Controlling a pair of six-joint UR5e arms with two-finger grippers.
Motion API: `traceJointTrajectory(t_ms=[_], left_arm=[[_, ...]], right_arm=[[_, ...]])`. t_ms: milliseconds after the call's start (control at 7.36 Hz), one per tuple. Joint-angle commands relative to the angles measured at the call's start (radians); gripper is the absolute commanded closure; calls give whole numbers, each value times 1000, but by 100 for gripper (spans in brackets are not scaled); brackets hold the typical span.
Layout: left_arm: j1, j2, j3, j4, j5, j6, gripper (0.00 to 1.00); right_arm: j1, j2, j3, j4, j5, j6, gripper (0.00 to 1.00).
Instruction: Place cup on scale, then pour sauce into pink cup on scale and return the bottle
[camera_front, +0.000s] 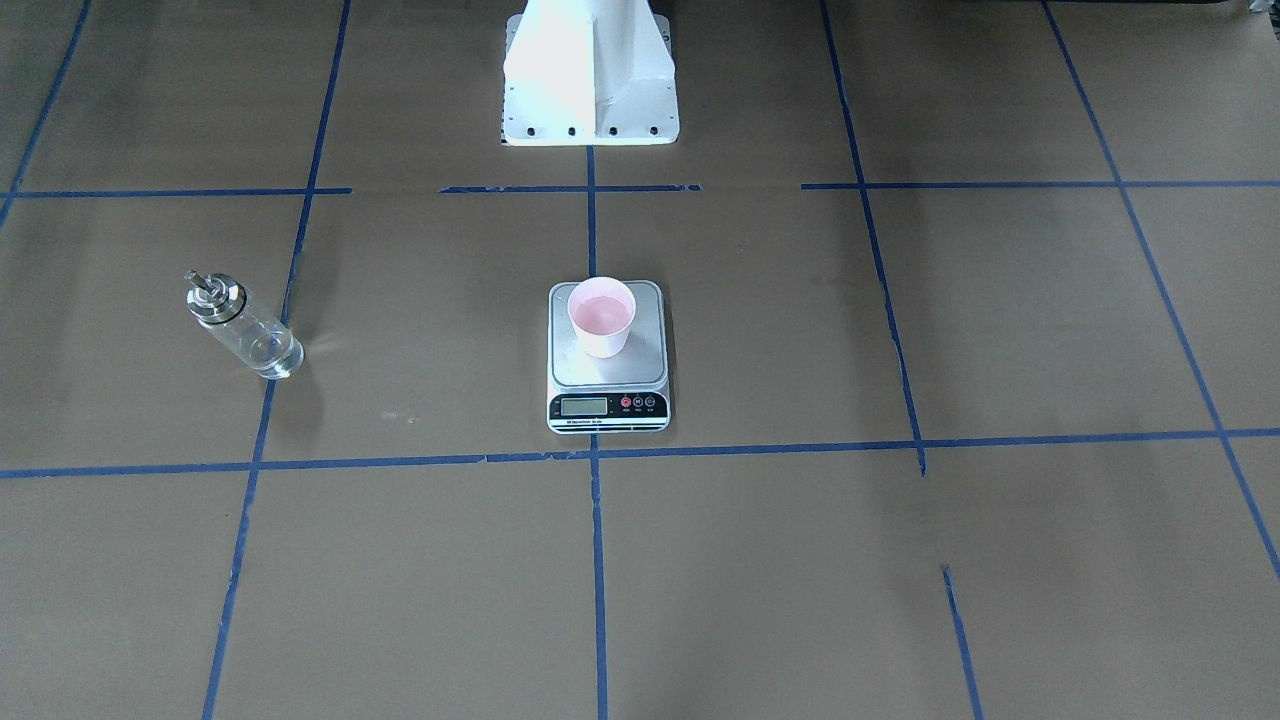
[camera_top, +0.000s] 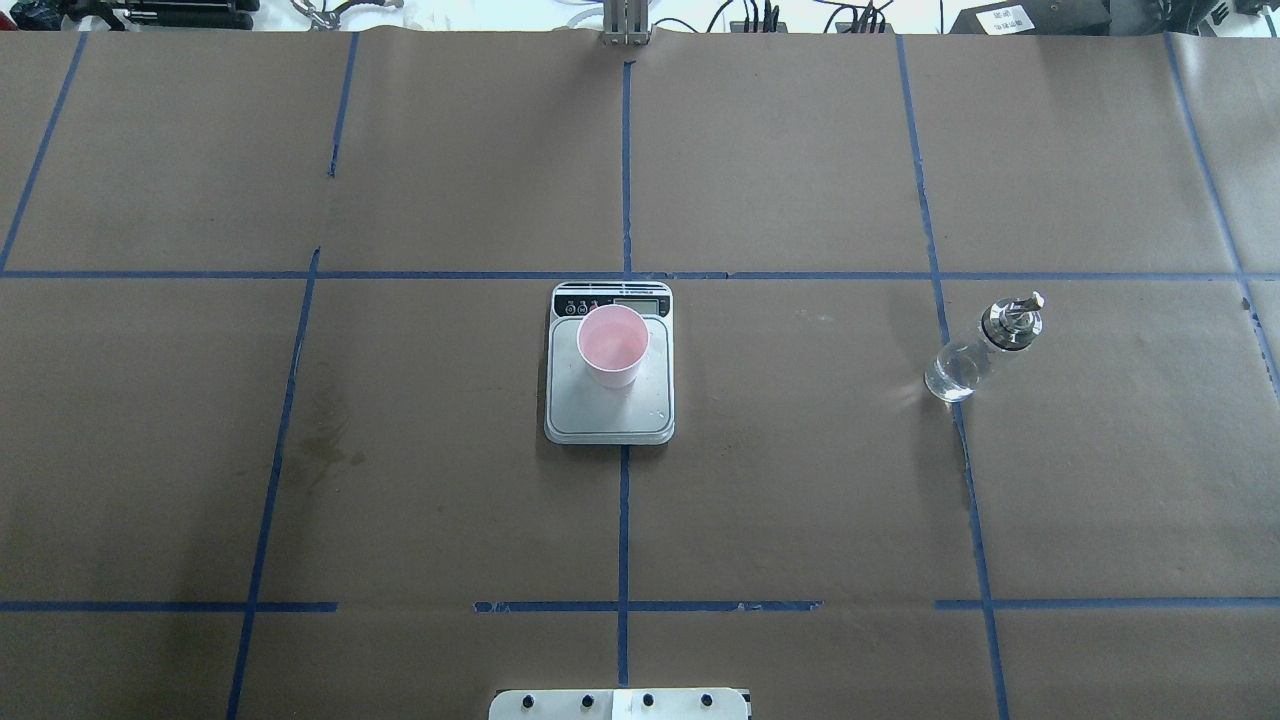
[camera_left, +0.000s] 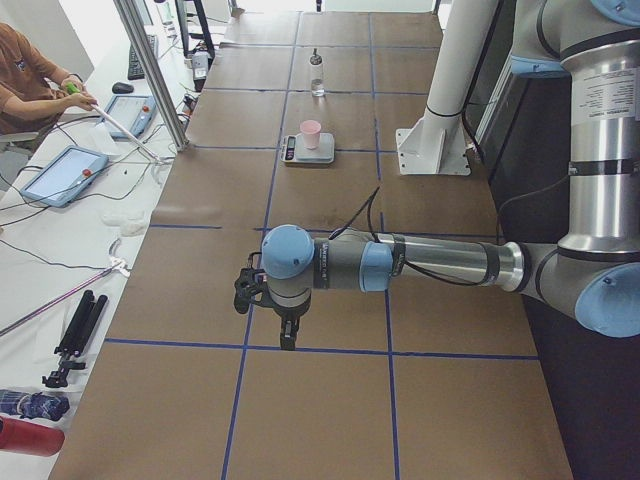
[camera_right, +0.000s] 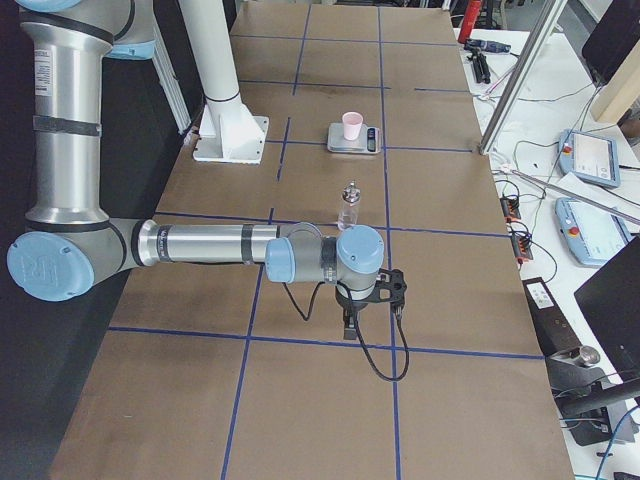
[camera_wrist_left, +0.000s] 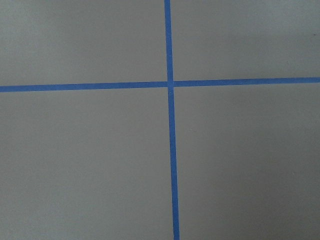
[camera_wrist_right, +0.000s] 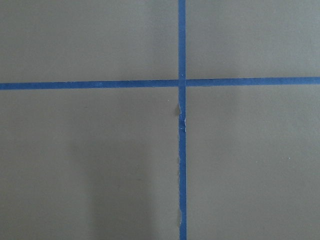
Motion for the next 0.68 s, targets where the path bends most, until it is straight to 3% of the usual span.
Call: traceJointTrajectory(t_ms=[0, 544], left_arm=[[0, 0, 0, 0, 0, 0, 0], [0, -8, 0, 0, 0, -5, 0]], right_arm=[[0, 0, 0, 0, 0, 0, 0], [0, 0, -3, -2, 0, 0, 0]])
